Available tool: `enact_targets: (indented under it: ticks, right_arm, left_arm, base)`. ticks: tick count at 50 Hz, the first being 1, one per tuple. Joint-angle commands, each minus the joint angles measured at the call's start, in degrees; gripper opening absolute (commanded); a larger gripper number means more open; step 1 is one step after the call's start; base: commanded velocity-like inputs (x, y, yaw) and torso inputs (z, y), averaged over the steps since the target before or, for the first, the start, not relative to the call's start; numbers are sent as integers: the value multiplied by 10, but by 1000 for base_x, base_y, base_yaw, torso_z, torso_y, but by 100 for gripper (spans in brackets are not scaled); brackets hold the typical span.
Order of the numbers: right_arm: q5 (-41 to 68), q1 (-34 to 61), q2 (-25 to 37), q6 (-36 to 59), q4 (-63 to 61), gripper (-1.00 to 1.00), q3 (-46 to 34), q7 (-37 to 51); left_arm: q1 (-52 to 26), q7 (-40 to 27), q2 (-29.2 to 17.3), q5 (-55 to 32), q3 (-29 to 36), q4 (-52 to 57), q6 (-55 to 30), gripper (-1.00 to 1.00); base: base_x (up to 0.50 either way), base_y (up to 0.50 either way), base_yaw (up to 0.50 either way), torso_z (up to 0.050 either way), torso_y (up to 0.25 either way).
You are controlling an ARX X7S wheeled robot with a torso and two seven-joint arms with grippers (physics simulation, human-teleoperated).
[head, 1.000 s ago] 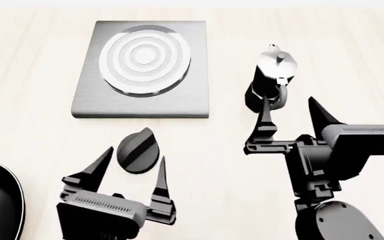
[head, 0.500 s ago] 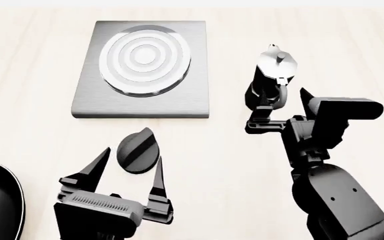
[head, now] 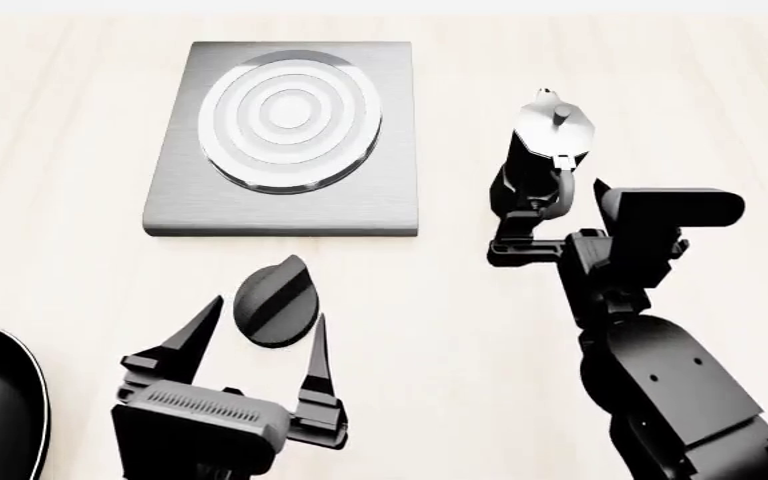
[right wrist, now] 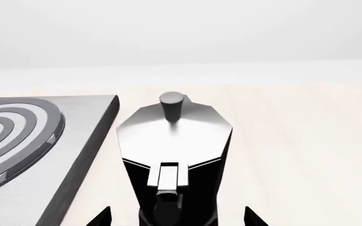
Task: Turn on the stove and put the moka pot on it.
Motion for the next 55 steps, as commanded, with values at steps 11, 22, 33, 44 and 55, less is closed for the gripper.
enact_targets:
  ticks: [11,22,33,44,55]
  right_arm:
    - [0,-25,-4,11,-45,100,22,1]
    - [-2,-24,-5,10,-42,-100,19,3]
    - [-2,-24,-6,7,-36,-100,18,4]
    - [7,8,0,35,-56,-100,18,13]
    - [6,45,2,57,-71,-100,9,19]
  left_arm:
    - [-3,5,13,17,-10,-10,13,100]
    - [-4,3,12,16,-8,-9,12,100]
    - [-4,2,10,16,-6,-13,16,100]
    - [-5,1,9,16,-3,-13,15,100]
    - [-6,0,7,13,-3,-12,17,100]
  base:
    - [0,0,0,0,0]
    - [0,0,0,0,0]
    - [0,0,0,0,0]
    - [0,0,0,0,0]
    - [0,0,0,0,0]
